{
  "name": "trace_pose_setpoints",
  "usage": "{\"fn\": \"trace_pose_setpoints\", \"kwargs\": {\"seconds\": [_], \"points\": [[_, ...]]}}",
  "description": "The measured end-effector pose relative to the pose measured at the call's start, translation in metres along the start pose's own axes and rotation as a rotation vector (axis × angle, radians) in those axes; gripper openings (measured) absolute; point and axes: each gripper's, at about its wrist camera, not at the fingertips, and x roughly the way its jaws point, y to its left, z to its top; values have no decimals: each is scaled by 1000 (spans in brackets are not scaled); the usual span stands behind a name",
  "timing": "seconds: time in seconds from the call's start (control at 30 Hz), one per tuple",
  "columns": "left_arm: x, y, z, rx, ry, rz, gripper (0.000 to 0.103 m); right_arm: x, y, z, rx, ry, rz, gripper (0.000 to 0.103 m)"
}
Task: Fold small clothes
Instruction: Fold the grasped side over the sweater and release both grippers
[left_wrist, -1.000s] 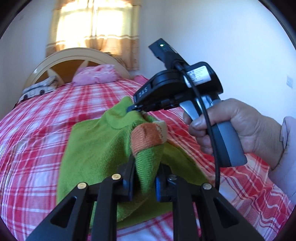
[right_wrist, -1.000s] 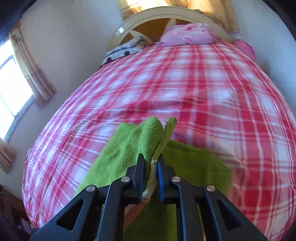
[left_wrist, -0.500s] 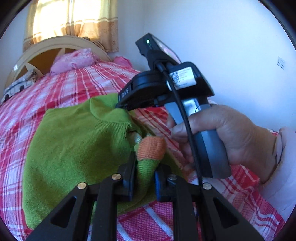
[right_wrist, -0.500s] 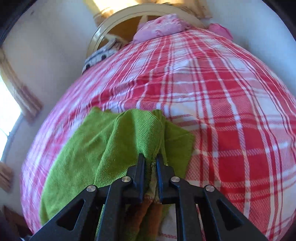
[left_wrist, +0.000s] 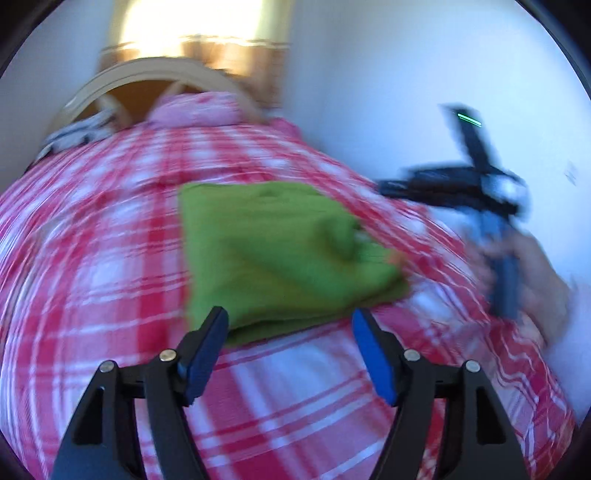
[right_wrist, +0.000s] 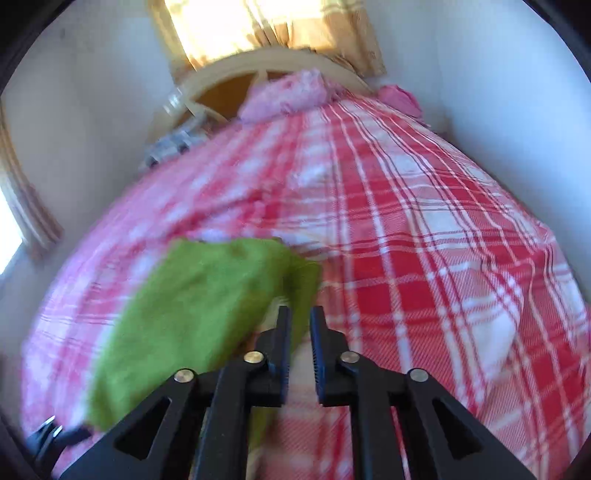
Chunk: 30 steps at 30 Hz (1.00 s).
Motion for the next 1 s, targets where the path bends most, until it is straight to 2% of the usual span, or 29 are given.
{"fn": "trace_pose_setpoints", "kwargs": {"seconds": [0.03,0.1,0.2,0.3,0.37,0.4,0.43,0.47,0.77,0.9,1.0], "points": [[-1,10,0,-39,8,14,72,-7,7,-7,-8,-4,20,36],[0,26,2,-110,33,51,72,-16,24,-23,-34,-1,43,54],[-3,37,1,-150,30,78,72,-14,49,-49,-101,33,54,54],[-6,38,-1,-145,23,88,72,-1,61,-67,-138,86,11,54],[-11,34,-6,-135,23,97,72,9,64,-76,-144,116,12,54],[-11,36,-6,-137,26,98,72,14,66,-80,-166,125,-20,42],[-13,38,-7,-141,29,95,72,19,68,-83,-187,132,-62,15],[-13,38,-9,-147,33,91,72,23,67,-85,-182,148,-64,13],[-17,59,-14,-183,37,112,72,2,33,-99,13,118,0,10],[-14,71,-11,-190,34,126,72,-4,49,-93,-60,132,-38,14],[-12,79,-4,-195,14,142,72,-28,55,-78,-74,56,-76,19]]}}
